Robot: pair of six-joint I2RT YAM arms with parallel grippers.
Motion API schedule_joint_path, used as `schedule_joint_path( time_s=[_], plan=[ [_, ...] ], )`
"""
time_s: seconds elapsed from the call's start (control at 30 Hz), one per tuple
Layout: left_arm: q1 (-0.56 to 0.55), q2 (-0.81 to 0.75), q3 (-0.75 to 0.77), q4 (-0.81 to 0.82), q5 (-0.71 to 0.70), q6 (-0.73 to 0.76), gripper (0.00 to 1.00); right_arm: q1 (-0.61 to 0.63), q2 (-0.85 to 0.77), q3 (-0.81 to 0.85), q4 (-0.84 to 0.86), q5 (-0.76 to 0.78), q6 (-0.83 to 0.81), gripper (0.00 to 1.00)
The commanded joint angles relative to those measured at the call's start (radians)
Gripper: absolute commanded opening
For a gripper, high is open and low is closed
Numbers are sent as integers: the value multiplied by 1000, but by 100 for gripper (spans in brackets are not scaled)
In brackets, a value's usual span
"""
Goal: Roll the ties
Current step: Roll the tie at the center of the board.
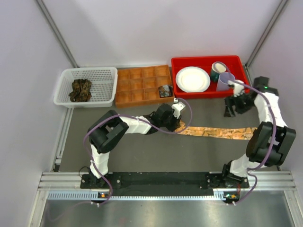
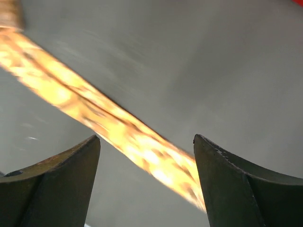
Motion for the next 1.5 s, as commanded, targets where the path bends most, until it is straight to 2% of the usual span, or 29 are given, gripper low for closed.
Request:
schedule_joint_path(
  time_s=[0.0,0.13,0.27,0.47,0.7,0.8,0.87,0.9,0.97,1.0,1.1,1.17,1.23,1.47],
  plan=[
    [-2,45,-32,-73,57,-37,0,164,-18,-114,124,-167,23,79],
    [3,39,-47,-57,69,-54,0,322,-40,-214,261,-138,51,79],
    [3,33,-57,-48,69,-58,0,393,-15,-292,337,-83,-1,75],
    [9,32,-66,-44,72,-66,0,418,63,-319,385,33,-55,72],
    [14,35,-70,-27,84,-75,0,446,65,-403,430,178,-95,68],
    [17,36,-74,-16,89,-81,0,450,82,-435,474,224,-99,63],
    [21,32,-81,13,92,-84,0,452,94,-444,500,244,-98,55],
    [21,23,-90,21,92,-86,0,453,101,-443,502,269,-93,53],
    [24,16,-89,29,95,-84,0,453,115,-426,491,281,-86,56],
    [24,19,-84,18,97,-84,0,450,111,-414,477,263,-64,62],
    [24,18,-97,21,97,-80,0,430,66,-331,355,171,-43,67],
    [24,13,-115,27,94,-84,0,427,57,-261,235,99,-38,67],
    [24,10,-124,38,95,-86,0,429,34,-253,200,71,-55,67],
    [24,7,-120,39,95,-83,0,455,49,-348,253,130,-86,65]
  ],
)
